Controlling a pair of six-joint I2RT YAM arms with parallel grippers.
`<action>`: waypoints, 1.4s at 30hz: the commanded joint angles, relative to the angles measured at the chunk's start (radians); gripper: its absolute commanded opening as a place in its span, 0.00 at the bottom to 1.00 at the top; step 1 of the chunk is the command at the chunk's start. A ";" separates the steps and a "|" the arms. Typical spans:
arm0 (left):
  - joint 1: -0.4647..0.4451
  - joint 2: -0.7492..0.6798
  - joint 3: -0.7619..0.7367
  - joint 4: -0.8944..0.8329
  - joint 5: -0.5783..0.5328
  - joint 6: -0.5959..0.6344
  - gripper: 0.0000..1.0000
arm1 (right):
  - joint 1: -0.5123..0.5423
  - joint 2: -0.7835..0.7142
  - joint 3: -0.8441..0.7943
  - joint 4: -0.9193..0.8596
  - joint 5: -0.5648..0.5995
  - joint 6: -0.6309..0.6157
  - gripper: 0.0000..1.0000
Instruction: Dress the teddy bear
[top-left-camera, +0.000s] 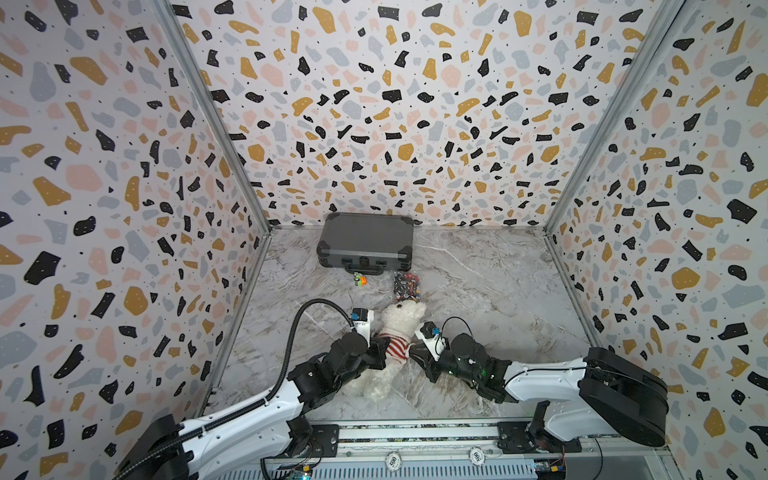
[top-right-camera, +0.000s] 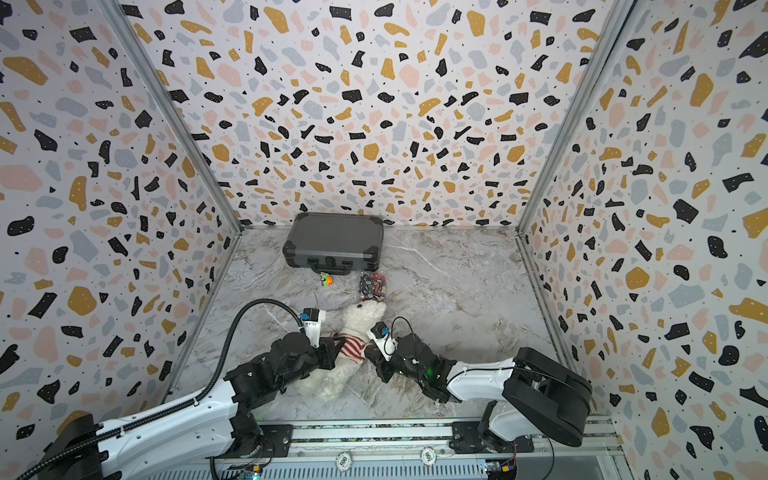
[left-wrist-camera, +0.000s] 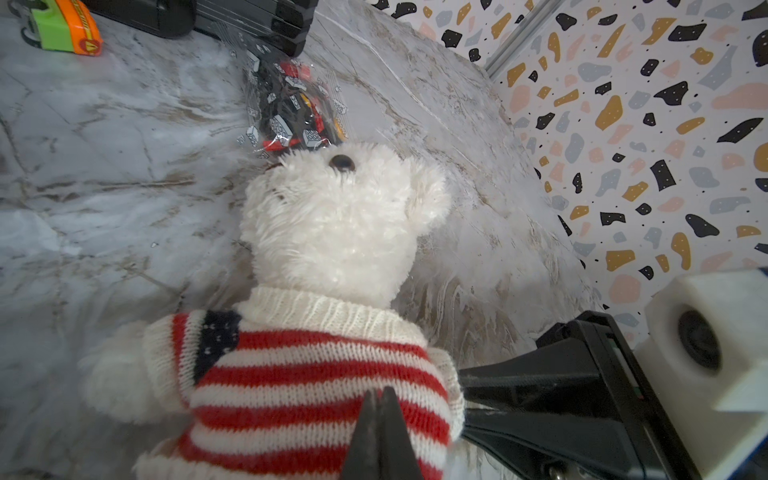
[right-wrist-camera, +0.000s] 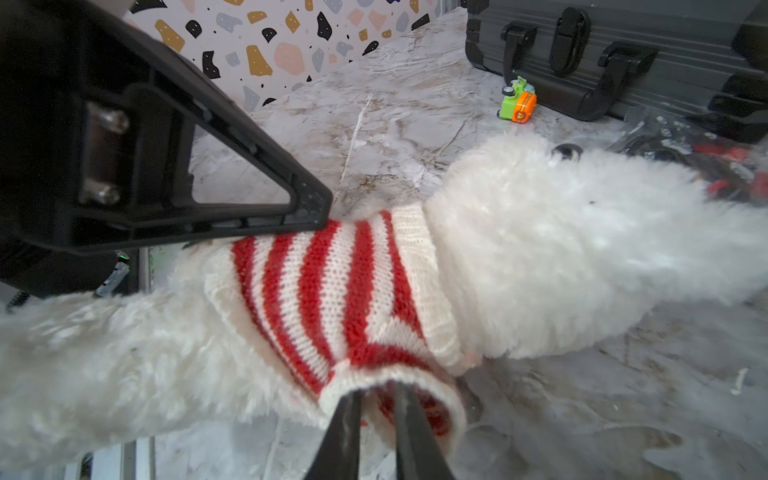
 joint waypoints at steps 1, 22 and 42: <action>0.023 0.022 -0.020 0.055 -0.017 0.024 0.00 | 0.006 -0.006 0.036 -0.024 0.057 -0.050 0.18; 0.164 0.223 -0.103 0.209 0.134 0.115 0.00 | 0.006 0.164 0.153 0.040 0.026 -0.123 0.25; 0.177 0.232 -0.102 0.234 0.354 0.246 0.00 | 0.029 0.217 0.235 0.043 0.014 -0.156 0.32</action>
